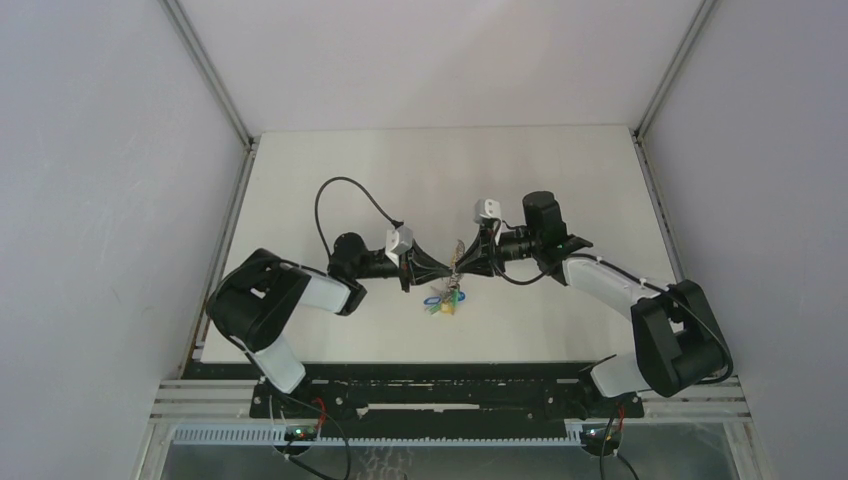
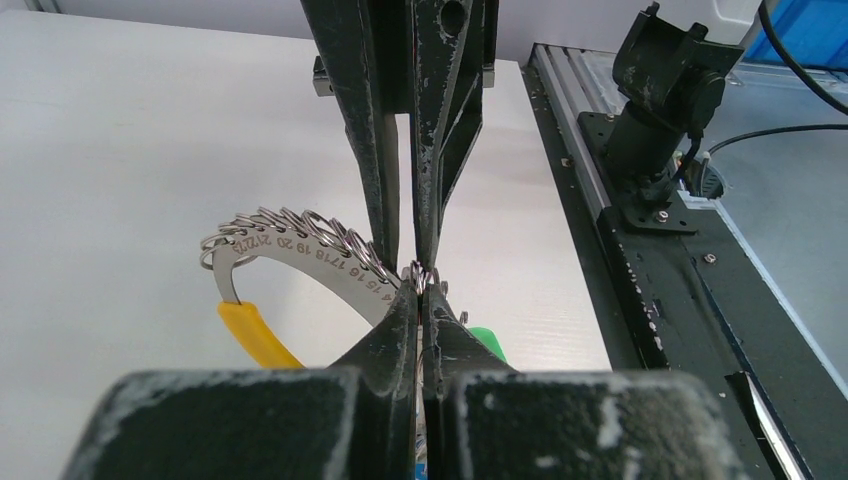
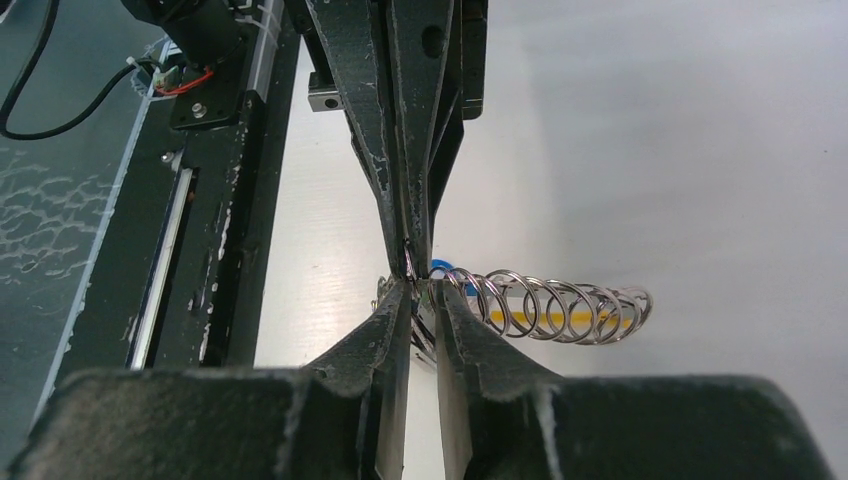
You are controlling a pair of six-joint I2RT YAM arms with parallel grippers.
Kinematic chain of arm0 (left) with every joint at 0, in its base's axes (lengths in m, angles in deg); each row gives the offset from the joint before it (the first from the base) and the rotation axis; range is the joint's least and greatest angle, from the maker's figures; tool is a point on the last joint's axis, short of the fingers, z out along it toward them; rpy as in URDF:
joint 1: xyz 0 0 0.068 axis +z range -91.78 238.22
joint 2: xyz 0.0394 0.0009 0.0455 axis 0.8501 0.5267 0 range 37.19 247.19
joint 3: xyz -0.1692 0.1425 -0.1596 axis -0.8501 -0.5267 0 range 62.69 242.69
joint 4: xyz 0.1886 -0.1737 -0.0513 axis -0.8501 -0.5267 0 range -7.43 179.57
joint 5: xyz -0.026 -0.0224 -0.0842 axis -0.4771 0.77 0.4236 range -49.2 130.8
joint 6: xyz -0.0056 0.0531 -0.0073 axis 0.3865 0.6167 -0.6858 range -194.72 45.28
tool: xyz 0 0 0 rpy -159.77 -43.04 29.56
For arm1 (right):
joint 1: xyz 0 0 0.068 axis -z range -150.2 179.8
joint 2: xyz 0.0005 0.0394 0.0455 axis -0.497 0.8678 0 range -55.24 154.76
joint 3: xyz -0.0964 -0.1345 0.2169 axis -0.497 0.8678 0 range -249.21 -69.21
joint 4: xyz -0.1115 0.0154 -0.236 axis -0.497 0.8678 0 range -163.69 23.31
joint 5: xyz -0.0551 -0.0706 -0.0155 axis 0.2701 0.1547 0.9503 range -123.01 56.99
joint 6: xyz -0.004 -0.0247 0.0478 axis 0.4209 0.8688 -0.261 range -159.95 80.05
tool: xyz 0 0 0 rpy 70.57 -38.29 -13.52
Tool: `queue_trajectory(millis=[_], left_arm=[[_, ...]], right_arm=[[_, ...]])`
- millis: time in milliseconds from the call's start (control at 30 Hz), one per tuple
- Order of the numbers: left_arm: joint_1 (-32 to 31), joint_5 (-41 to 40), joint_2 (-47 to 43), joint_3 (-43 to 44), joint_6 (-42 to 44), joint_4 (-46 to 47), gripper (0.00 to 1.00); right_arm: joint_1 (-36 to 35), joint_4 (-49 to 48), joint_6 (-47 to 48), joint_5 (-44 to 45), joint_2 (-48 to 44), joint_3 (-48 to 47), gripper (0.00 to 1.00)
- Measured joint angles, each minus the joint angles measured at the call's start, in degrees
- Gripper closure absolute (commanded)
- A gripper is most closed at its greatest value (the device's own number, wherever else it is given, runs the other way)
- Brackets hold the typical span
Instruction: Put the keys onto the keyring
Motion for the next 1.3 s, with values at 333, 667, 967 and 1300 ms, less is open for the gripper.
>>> queue_trajectory(millis=[333,667,967,1300], left_arm=[[-0.02,-0.17,-0.33,-0.31,-0.09,-0.02,1.0],[-0.02,0.2,-0.35,-0.31,-0.15,-0.13,1.0],[-0.02,-0.11,-0.35,-0.33,-0.09,-0.39,0.81],[-0.11,-1.88,-0.37,-0.31,0.7,1.22,0.64]], right_arm=[[-1.03,3.87,3.37,-1.36,1.16,-1.81,0.82],[-1.03,5.95,5.2,-1.75,2.05,-2.6,0.96],[-1.18,10.45,7.65,-1.09,3.21,-4.83,1.0],[-4.17,22.95,13.49,9.38,3.21,-8.09,1.0]])
